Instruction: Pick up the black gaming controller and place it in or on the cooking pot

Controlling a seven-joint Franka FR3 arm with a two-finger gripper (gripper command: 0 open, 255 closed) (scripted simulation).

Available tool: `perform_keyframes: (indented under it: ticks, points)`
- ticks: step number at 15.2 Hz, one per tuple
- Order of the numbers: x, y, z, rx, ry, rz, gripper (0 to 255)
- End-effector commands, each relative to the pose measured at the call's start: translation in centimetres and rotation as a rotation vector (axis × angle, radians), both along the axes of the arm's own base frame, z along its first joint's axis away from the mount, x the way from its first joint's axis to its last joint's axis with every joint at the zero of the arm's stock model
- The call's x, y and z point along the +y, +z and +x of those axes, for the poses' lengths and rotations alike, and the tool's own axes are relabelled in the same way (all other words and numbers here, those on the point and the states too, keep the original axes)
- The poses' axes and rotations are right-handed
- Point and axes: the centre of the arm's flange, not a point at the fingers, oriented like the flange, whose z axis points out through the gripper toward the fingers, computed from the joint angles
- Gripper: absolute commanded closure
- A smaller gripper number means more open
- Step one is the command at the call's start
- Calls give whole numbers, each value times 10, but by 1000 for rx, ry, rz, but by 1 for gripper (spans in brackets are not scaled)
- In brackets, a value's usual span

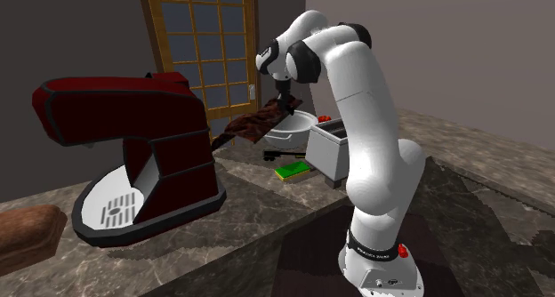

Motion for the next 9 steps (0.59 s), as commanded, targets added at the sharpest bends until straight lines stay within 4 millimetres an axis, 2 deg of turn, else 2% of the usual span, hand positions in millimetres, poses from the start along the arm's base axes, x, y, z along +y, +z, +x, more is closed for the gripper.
perform_keyframes:
  ticks: [1,6,9]
  points:
    - [0,-10,0,0,0,0,255]
    - [0,-36,0,0,0,0,255]
    - [0,-40,0,0,0,0,255]
